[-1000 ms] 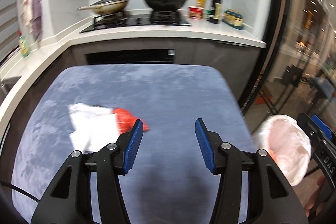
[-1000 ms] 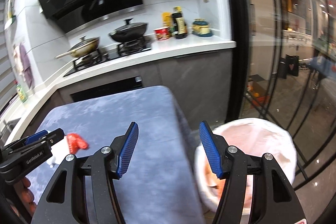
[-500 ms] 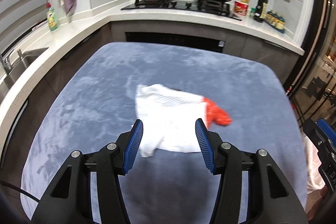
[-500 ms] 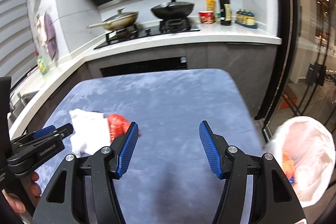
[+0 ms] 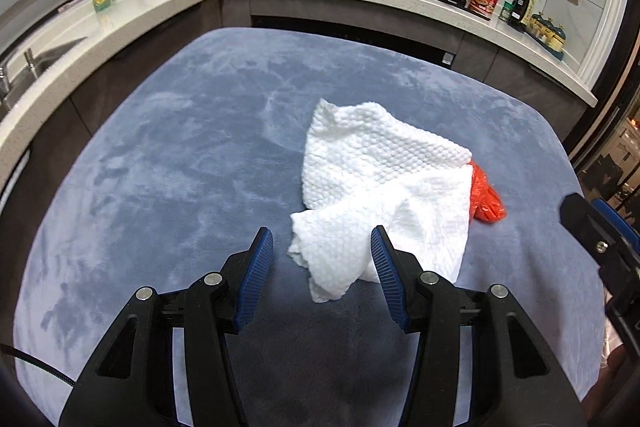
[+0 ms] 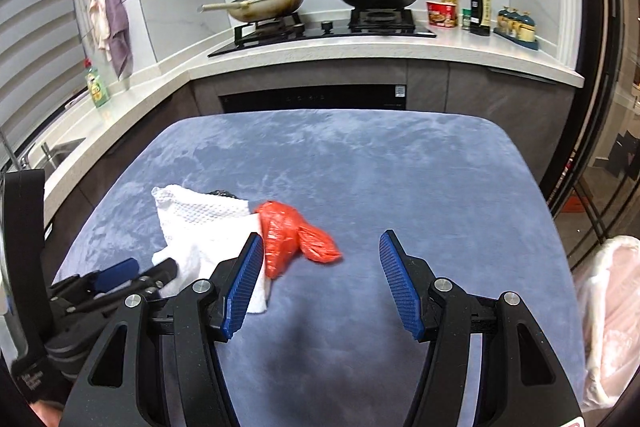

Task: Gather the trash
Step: 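Grasp a white paper towel with the left tool while the right tool grasps another towel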

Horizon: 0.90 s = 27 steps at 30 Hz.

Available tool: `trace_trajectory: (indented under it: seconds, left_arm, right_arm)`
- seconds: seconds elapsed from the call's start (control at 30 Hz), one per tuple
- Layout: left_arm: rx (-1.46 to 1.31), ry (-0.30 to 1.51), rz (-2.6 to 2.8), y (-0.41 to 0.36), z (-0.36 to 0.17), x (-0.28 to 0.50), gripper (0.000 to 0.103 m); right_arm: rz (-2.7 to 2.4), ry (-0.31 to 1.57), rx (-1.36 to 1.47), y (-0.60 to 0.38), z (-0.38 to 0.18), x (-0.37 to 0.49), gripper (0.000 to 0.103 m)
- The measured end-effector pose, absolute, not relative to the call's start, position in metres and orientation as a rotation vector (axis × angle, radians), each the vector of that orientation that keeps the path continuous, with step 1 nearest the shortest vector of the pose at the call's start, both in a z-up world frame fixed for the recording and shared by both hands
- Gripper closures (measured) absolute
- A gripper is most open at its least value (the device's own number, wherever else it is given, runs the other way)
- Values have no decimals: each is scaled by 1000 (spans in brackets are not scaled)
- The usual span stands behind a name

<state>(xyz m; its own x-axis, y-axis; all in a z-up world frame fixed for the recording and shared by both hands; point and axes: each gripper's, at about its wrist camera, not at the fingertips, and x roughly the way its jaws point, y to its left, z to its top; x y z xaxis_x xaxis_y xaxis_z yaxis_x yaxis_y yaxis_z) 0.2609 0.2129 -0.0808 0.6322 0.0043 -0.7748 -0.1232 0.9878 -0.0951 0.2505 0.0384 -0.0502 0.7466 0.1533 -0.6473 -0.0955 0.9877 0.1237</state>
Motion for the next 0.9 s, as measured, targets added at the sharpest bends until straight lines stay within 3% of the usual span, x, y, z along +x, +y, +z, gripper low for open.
trace_trajectory:
  seconds: [0.1, 0.17, 0.37, 0.6, 0.63, 0.67, 0.77, 0.83, 0.9]
  left_arm:
    - [-134, 889, 47, 209, -86, 263, 73]
    - [-139, 898, 24, 207, -88, 263, 93]
    - [-145, 876, -2, 213, -81, 250, 103]
    - [-145, 872, 22, 229, -80, 243, 100]
    - [-147, 880, 15, 228, -81, 246, 91]
    - [-150, 885, 10, 228, -82, 247, 75]
    - [-155, 876, 13, 221, -86, 252, 51]
    - [-155, 887, 8, 217, -91, 258, 51]
    - [-159, 897, 4, 214, -96, 264, 62]
  right_arm:
    - [146, 720, 78, 45, -53, 257, 44]
    - [154, 724, 77, 50, -53, 261, 44]
    - [181, 719, 67, 63, -53, 269, 44]
    - [200, 721, 66, 75, -55, 276, 44]
    - [197, 721, 68, 74, -56, 276, 44]
    - [194, 722, 68, 74, -56, 276, 44]
    - [182, 725, 64, 71, -57, 275, 44]
    - [175, 724, 59, 68, -57, 275, 44]
    - [169, 727, 61, 66, -58, 276, 44]
